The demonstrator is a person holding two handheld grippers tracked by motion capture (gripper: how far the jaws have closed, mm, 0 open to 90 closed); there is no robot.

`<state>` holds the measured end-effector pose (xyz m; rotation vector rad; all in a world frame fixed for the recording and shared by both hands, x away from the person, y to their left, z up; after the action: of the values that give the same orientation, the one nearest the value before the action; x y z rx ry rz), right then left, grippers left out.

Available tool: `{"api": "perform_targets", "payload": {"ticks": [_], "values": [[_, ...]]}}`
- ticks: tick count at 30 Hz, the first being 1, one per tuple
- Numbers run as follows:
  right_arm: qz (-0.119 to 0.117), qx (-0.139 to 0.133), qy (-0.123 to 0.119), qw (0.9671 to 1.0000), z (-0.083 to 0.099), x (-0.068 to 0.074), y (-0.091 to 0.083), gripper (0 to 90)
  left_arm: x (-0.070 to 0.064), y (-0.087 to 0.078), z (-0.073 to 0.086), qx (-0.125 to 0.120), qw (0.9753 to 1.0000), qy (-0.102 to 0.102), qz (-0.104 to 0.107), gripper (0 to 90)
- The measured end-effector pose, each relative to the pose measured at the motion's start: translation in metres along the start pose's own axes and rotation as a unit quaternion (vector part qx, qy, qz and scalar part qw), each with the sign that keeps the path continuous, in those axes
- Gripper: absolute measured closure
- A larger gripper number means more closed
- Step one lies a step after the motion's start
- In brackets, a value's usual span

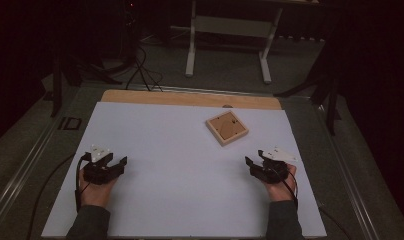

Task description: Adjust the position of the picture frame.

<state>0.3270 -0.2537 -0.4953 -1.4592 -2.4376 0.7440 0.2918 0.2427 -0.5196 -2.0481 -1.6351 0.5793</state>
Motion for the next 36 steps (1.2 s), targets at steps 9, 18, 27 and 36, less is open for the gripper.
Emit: {"api": "perform_targets", "payload": {"ticks": [9, 18, 27, 36], "values": [[-0.004, -0.004, -0.016, 0.9999, -0.014, 0.0, 0.004, 57.7, 0.001, 0.0, 0.001, 0.0, 1.0, -0.004, -0.002, 45.3], [0.005, -0.016, -0.035, 0.9992, -0.036, 0.005, 0.017, 70.8, 0.001, -0.001, 0.0, -0.003, 1.0, -0.003, -0.001, 45.4], [0.021, -0.024, -0.023, 0.9992, -0.047, -0.006, 0.026, 84.4, -0.001, 0.0, 0.0, -0.001, 1.0, 0.0, 0.0, 45.4], [0.027, -0.017, -0.019, 0.9993, -0.054, -0.011, 0.044, 89.7, -0.001, 0.001, 0.0, -0.002, 1.0, 0.001, 0.001, 45.5]]}}
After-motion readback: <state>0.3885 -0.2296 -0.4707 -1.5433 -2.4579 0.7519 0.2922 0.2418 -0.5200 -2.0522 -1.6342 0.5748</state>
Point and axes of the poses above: each handheld gripper's, and its own axes: y roughly forward along the jaws, z roughly out of its underside, x roughly to its left, the point moved 1 cm from there along y, roughly forward along the jaws, and after that the axes turned 1 degree about -x, right-handed, at the moved point
